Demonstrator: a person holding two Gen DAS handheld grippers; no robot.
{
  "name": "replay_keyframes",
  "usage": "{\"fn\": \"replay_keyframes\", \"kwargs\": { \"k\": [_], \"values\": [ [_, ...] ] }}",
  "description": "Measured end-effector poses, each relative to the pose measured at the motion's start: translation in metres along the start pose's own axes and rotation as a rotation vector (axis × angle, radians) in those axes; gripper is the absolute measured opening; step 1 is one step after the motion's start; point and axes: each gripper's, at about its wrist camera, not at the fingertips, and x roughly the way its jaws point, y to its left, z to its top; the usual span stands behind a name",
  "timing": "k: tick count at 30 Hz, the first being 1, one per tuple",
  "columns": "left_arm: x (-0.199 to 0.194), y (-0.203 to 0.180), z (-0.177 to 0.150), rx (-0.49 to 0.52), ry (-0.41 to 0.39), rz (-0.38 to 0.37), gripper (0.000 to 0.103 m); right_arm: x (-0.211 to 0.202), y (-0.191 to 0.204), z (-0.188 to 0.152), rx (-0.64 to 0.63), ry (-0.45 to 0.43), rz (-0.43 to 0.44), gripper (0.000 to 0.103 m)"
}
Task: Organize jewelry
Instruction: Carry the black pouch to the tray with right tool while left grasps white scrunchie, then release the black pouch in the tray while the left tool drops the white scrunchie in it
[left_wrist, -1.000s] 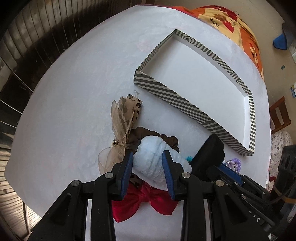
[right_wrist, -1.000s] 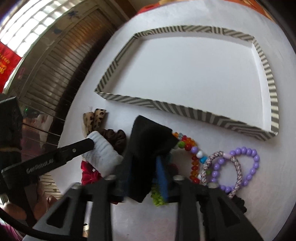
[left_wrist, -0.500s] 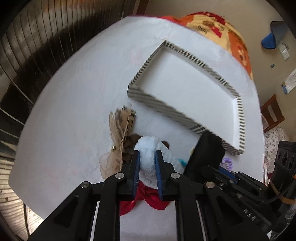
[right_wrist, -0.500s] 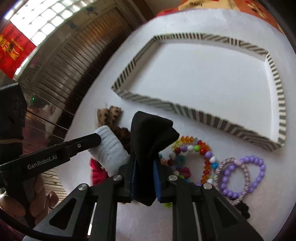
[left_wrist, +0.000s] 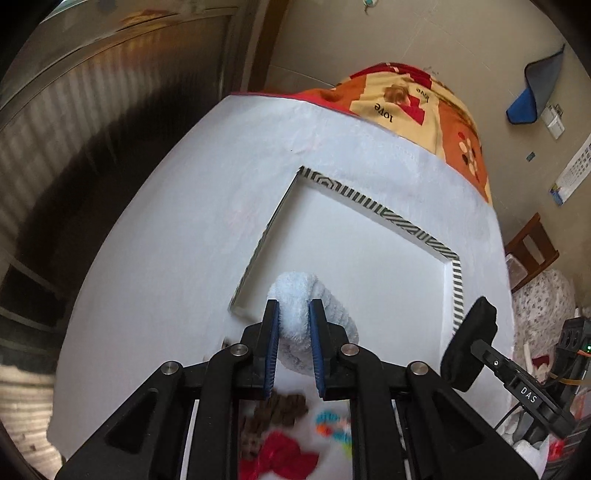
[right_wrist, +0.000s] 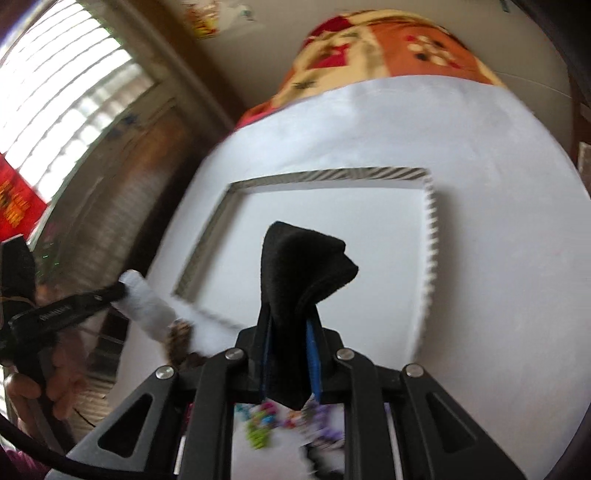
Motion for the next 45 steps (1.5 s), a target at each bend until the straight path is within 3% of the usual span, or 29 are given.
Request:
{"fn": "replay_keyframes", "kwargs": {
  "k": [8, 13, 16, 23, 26, 37, 45],
  "values": [
    [0.078, -0.006, 0.027, 0.034, 0.096, 0.122, 0.008, 0.054, -0.034, 0.012, -0.001, 0.114, -0.080, 0.017],
    [0.106, 0.002, 0.029, 0.028, 0.156, 0.172, 0.009, 0.074, -0.052, 0.006, -0.003, 0.199, -0.105, 0.017],
    [0.112, 0.006, 0.030, 0.014, 0.167, 0.174, 0.009, 0.077, -0.057, 0.006, 0.009, 0.207, -0.099, 0.022],
    [0.098, 0.013, 0.029, -0.034, 0.152, 0.084, 0.025, 0.055, -0.047, 0.007, 0.048, 0.149, -0.040, 0.042],
    [0.086, 0.014, 0.025, -0.034, 0.132, 0.091, 0.027, 0.036, -0.037, 0.007, 0.057, 0.093, -0.009, 0.049],
    [0.040, 0.012, -0.019, 0.043, 0.083, 0.168, 0.027, 0.004, 0.004, -0.020, -0.036, -0.021, -0.063, 0.050],
    [0.011, 0.017, -0.052, 0.070, 0.060, 0.168, 0.028, -0.005, 0.021, -0.047, -0.063, -0.006, -0.082, 0.050]
  ]
}}
